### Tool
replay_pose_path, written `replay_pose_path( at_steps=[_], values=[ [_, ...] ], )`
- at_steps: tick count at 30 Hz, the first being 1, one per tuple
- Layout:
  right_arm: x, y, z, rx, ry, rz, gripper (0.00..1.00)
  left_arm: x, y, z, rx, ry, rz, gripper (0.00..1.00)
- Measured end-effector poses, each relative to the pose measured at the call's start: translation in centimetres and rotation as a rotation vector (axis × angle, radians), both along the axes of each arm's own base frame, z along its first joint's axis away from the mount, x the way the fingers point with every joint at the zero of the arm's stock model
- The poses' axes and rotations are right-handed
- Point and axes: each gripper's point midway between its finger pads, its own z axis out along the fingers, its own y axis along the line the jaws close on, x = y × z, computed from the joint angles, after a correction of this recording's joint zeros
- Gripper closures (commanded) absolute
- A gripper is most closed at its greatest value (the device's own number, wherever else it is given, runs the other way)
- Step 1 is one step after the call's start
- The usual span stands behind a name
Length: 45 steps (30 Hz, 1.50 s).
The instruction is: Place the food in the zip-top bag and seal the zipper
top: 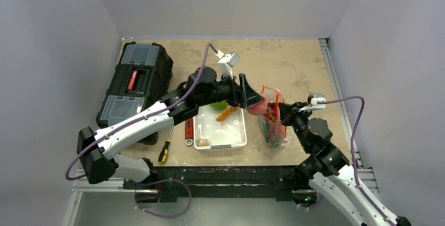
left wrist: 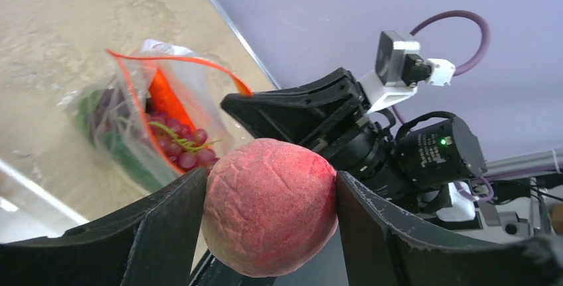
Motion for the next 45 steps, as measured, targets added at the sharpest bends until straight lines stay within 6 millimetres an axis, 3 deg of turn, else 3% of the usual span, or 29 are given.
replay_pose_path(
  at_steps=[7, 12, 20, 25, 29, 35, 41, 45],
  values=[
    [-0.1, -0.1, 0.2, 0.006, -0.009, 0.000, 1.00, -0.4, -3.8, 0.4, -0.015, -0.001, -0.075, 1.00],
    [-0.2, -0.1, 0.3, 0.009, -0.013, 0.000, 1.00, 0.2, -5.8, -1.3, 0.007, 0.025, -0.084, 1.00],
    [-0.6, -0.4, 0.8, 0.023, -0.034, 0.000, 1.00, 2.6, -7.0, -4.4, 0.106, 0.081, -0.003, 1.00],
    [-0.6, -0.5, 0.6, 0.019, -0.029, -0.004, 1.00, 3.9, -8.0, -6.5, 0.162, 0.116, 0.032, 0.82],
    [-0.6, -0.5, 0.4, 0.016, -0.024, -0.004, 1.00, 4.4, -7.9, -8.2, 0.213, 0.140, 0.055, 0.51],
    [-0.7, -0.5, 0.5, 0.019, -0.028, -0.002, 1.00, 4.2, -7.6, -9.0, 0.244, 0.157, 0.055, 0.22],
    [-0.6, -0.4, 0.6, 0.020, -0.029, 0.000, 1.00, 3.7, -7.3, -8.9, 0.253, 0.157, 0.041, 0.10],
    [-0.6, -0.4, 0.5, 0.019, -0.027, 0.000, 1.00, 3.1, -6.6, -7.3, 0.237, 0.144, 0.026, 0.10]
  ],
)
